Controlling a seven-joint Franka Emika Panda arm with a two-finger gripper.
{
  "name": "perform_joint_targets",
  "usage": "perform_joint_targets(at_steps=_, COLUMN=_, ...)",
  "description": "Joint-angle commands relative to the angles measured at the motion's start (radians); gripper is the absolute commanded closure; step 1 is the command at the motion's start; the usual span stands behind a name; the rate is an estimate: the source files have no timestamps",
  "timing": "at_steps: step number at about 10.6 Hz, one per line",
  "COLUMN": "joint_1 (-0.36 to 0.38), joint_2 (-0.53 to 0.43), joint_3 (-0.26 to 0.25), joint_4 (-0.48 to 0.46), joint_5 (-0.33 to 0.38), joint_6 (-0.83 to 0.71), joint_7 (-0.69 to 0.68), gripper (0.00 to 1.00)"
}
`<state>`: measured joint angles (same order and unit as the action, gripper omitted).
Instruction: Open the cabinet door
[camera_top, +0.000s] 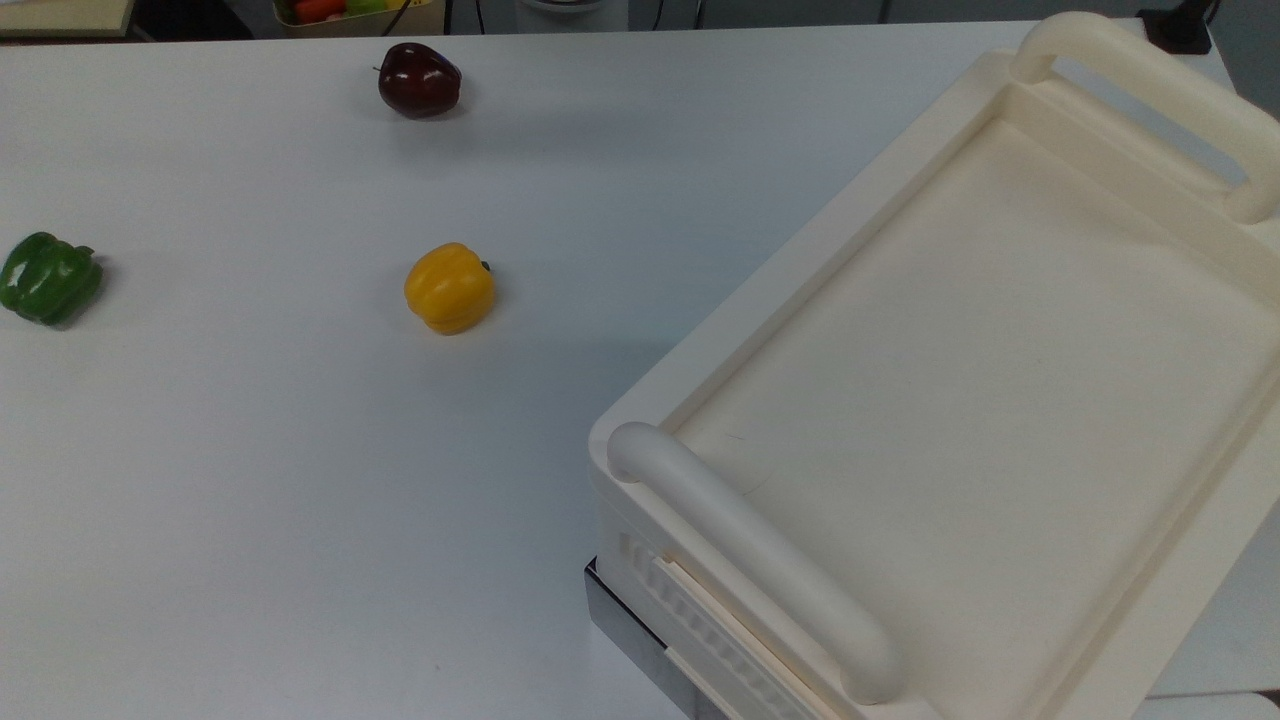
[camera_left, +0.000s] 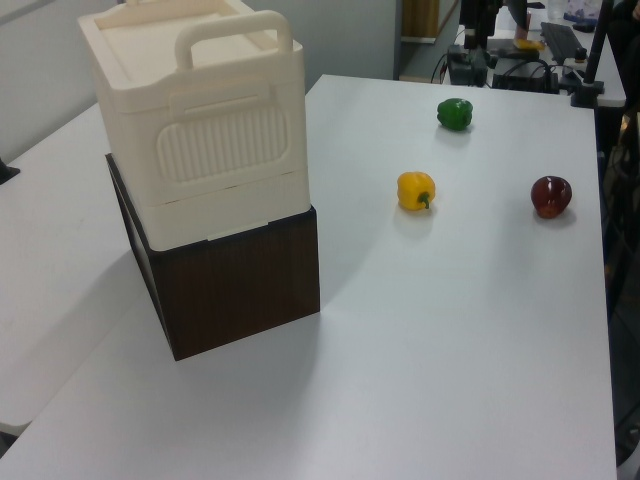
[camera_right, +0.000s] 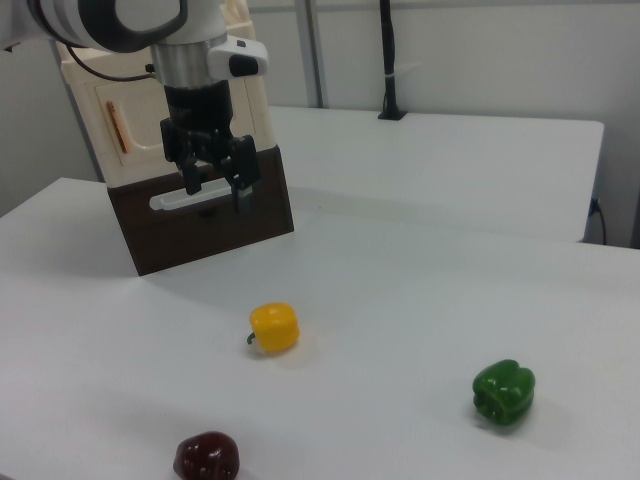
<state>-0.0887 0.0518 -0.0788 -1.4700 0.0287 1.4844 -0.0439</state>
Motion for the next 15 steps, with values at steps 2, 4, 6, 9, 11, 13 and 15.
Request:
perform_joint_targets(at_steps=2, joint_1=-0.020, joint_2=-0.036, joint_3=-0.001, joint_4=-0.006, joint_5=0.005, joint_6=-0.030, joint_7=-0.025, gripper=0.00)
perform_joint_targets(at_steps=4, joint_1=-0.019, joint_2=-0.035, joint_3=-0.001, joint_4=-0.006, joint_5=0.025, joint_6=-0.029, joint_7=-0.024, gripper=0.00)
perform_joint_targets(at_steps=6, joint_1=-0.019, joint_2=-0.024, joint_3=-0.001, joint_4=-0.006, joint_5=0.063, joint_6=-0.018, joint_7=-0.027, gripper=0.00)
perform_joint_targets(at_steps=9, joint_1=-0.017, joint_2=-0.007, joint_3=-0.001, joint_4=-0.006, joint_5=0.140, joint_6=-0.015, joint_7=-0.085, gripper=0.00)
perform_joint_targets(at_steps=11, joint_1=-0.045, joint_2=-0.003, joint_3=-0.009, joint_4=-0.006, joint_5=0.280, joint_6=-0.015, joint_7=-0.170, gripper=0.00)
perform_joint_targets(at_steps=13, joint_1=-0.028, joint_2=0.002, joint_3=0.002, joint_4=-0.007, joint_5=0.333, joint_6=0.058, joint_7=-0.205, gripper=0.00)
perform_joint_targets(at_steps=15, joint_1=0.033, joint_2=0.022, joint_3=0.008, joint_4=-0.007, joint_5=0.327, joint_6=0.147, joint_7=-0.223, gripper=0.00)
